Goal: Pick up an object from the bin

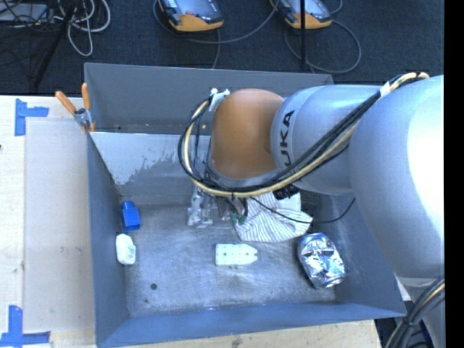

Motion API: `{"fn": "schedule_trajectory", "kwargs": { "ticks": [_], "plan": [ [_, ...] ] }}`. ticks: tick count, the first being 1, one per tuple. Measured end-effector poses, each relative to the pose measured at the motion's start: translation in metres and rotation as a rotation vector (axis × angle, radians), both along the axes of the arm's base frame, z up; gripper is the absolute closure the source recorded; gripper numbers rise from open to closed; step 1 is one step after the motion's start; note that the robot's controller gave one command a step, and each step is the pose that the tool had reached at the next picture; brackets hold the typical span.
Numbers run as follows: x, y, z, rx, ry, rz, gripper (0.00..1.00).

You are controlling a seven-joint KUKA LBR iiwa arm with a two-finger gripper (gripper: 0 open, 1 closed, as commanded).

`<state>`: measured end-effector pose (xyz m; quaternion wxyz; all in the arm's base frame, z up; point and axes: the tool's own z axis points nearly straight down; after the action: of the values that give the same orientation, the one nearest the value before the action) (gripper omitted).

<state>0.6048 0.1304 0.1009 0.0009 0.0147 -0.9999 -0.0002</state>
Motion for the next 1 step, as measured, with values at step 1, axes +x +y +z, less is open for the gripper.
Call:
{"fn": "schedule_trajectory", "kwargs": {
  "ticks": [1],
  "plan": [
    [0.0000,0.0000,0.0000,0.000,0.000,0.000,1.00]
  ]
}}
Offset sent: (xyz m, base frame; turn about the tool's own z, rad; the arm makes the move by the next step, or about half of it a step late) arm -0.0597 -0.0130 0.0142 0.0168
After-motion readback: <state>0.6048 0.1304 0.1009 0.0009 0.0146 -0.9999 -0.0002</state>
